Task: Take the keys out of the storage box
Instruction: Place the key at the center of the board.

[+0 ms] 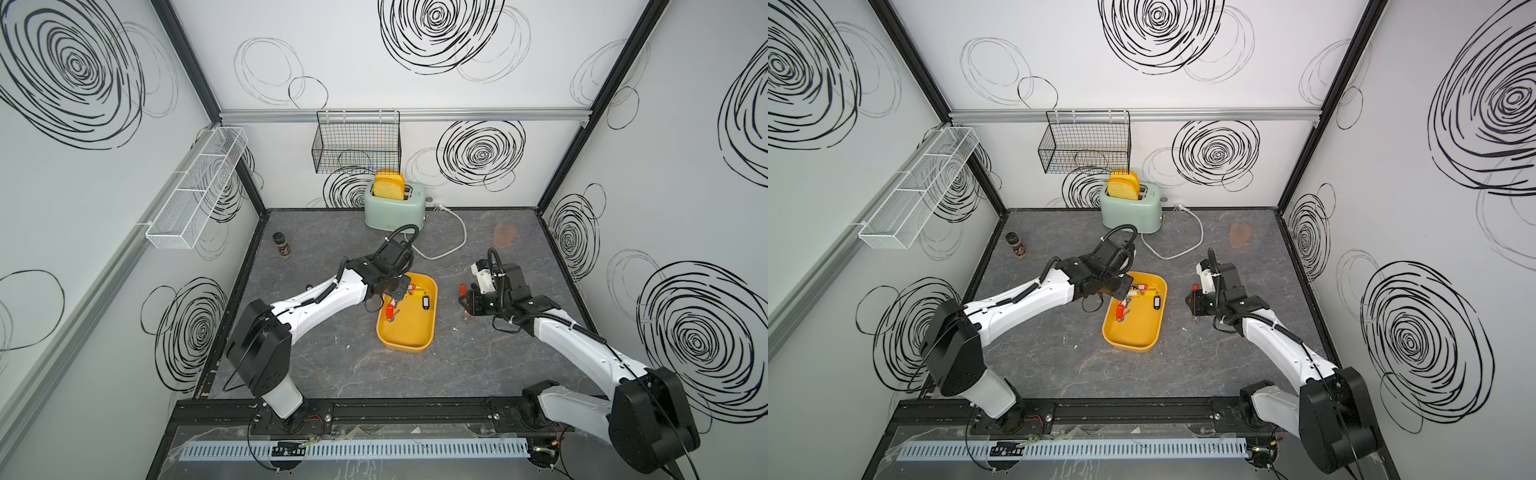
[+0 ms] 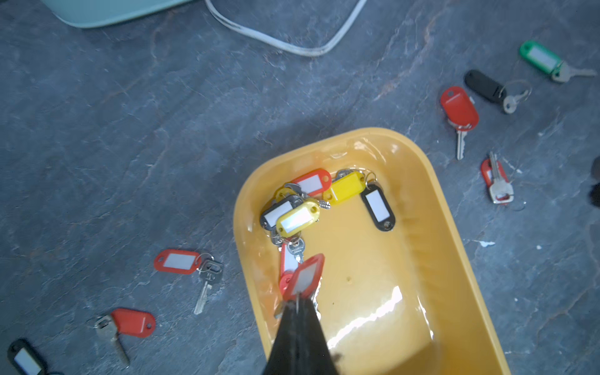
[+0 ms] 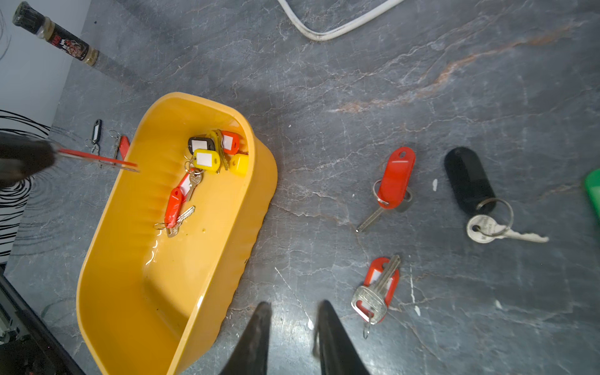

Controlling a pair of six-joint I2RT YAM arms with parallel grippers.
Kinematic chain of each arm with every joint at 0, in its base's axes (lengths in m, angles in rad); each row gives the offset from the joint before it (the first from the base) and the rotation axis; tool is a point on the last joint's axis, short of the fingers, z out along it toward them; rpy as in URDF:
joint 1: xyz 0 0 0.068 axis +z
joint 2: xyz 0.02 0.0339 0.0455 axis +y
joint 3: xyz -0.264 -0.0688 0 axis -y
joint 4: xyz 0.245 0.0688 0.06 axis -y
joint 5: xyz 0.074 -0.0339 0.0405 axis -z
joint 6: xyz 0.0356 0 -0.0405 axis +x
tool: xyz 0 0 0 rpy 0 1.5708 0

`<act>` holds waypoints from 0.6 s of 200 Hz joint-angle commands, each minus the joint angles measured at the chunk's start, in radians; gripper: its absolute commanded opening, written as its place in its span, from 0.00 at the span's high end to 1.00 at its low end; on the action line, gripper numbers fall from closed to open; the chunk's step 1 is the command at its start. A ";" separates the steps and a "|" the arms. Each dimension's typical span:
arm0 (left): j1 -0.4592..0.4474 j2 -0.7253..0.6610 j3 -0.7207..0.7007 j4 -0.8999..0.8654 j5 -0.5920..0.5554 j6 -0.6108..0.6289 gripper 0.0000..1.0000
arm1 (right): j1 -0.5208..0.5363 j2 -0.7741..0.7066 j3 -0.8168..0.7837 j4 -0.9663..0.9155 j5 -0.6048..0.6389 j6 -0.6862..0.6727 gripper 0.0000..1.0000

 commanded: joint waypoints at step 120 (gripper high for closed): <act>0.213 -0.120 -0.355 0.075 0.099 -0.073 1.00 | 0.039 0.039 0.043 0.005 0.007 0.002 0.71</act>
